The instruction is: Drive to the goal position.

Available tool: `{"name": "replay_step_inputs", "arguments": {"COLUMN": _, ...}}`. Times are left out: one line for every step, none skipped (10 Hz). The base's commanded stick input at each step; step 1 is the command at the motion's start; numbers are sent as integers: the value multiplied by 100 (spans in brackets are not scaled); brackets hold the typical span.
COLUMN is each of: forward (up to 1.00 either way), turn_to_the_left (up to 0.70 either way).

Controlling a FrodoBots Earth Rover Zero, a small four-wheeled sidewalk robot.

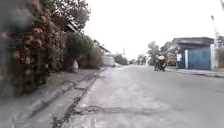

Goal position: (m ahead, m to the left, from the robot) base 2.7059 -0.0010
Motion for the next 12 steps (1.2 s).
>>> {"name": "replay_step_inputs", "arguments": {"forward": 100, "turn_to_the_left": 0}}
{"name": "replay_step_inputs", "arguments": {"forward": 100, "turn_to_the_left": 0}}
{"name": "replay_step_inputs", "arguments": {"forward": 100, "turn_to_the_left": -5}}
{"name": "replay_step_inputs", "arguments": {"forward": 100, "turn_to_the_left": -14}}
{"name": "replay_step_inputs", "arguments": {"forward": 100, "turn_to_the_left": -23}}
{"name": "replay_step_inputs", "arguments": {"forward": 100, "turn_to_the_left": -33}}
{"name": "replay_step_inputs", "arguments": {"forward": 100, "turn_to_the_left": -34}}
{"name": "replay_step_inputs", "arguments": {"forward": 100, "turn_to_the_left": -5}}
{"name": "replay_step_inputs", "arguments": {"forward": 100, "turn_to_the_left": 0}}
{"name": "replay_step_inputs", "arguments": {"forward": 100, "turn_to_the_left": 0}}
{"name": "replay_step_inputs", "arguments": {"forward": 100, "turn_to_the_left": 0}}
{"name": "replay_step_inputs", "arguments": {"forward": 100, "turn_to_the_left": 0}}
